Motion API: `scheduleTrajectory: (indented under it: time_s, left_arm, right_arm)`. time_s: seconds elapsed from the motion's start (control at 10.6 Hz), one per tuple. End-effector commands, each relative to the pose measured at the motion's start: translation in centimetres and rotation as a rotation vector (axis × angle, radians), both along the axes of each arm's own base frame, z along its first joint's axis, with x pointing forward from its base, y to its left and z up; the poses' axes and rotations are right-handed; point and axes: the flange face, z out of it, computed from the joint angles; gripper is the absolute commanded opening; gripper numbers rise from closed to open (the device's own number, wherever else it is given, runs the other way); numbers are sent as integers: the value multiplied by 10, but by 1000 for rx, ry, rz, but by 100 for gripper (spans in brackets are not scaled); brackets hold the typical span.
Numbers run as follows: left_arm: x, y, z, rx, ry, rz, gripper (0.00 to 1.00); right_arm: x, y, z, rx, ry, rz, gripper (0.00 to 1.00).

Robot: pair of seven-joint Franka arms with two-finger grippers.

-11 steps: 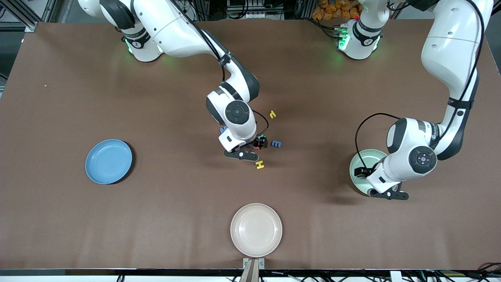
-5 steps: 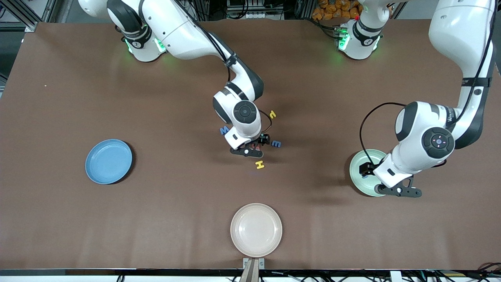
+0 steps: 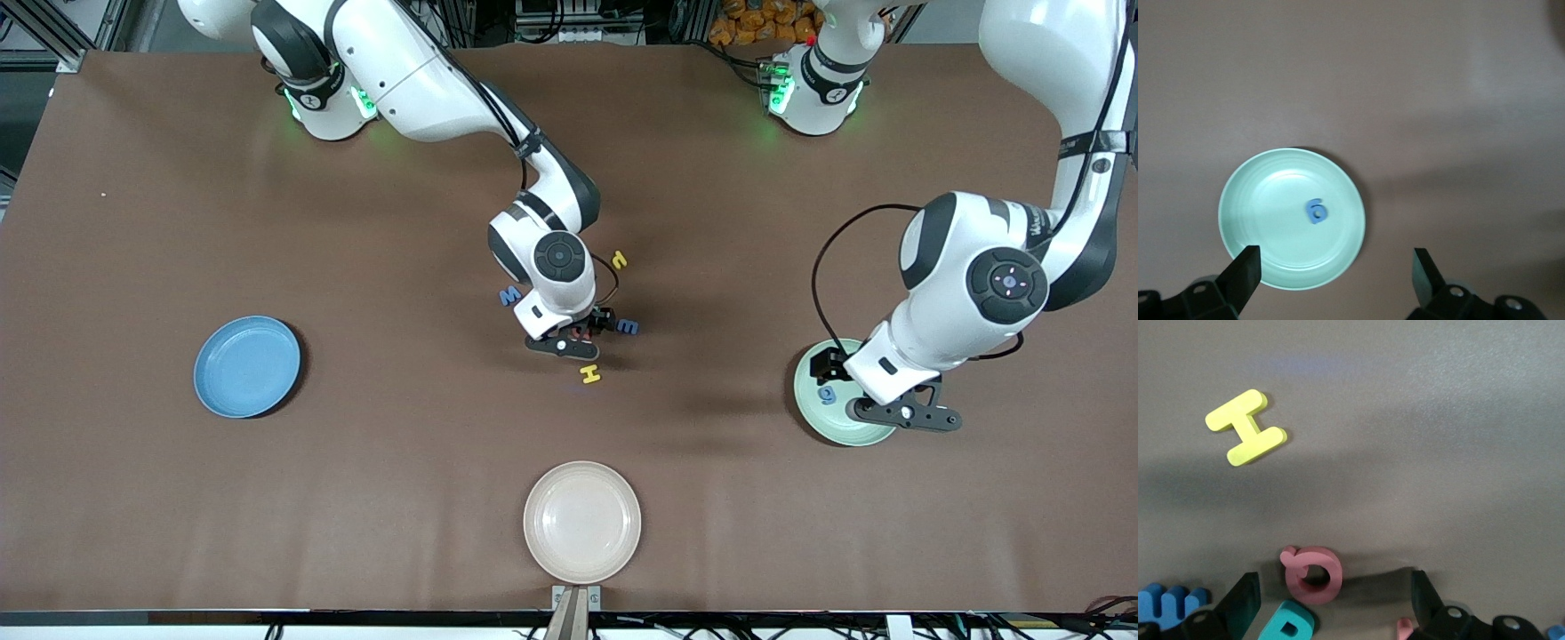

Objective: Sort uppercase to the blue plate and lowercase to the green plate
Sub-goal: 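Release the blue letter on the green plate while the right gripper grasps pink Q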

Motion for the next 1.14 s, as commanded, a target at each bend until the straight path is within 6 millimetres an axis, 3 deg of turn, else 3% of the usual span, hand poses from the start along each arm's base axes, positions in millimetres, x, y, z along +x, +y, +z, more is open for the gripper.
scheduleTrajectory:
  time_s: [0.0, 0.28, 0.38, 0.47, 0.57, 1.04]
  left_arm:
    - [-9, -7, 8, -28, 16, 6, 100]
    - [-14, -23, 10, -36, 25, 29, 100]
    - [-17, -30, 10, -42, 30, 56, 100]
    - [-19, -37, 10, -44, 34, 65, 100]
    - [-21, -42, 11, -48, 38, 76, 100]
    - [-26, -59, 14, -59, 37, 97, 100]
  right_arm:
    - [3, 6, 0, -6, -21, -15, 100]
    - [2, 7, 0, -7, -22, -12, 97]
    - [0, 9, 0, -7, -22, -9, 72]
    - [0, 10, 1, -7, -25, -6, 26]
    - [0, 9, 0, -16, -31, 3, 0]
    - [2, 8, 5, -19, -42, 7, 0]
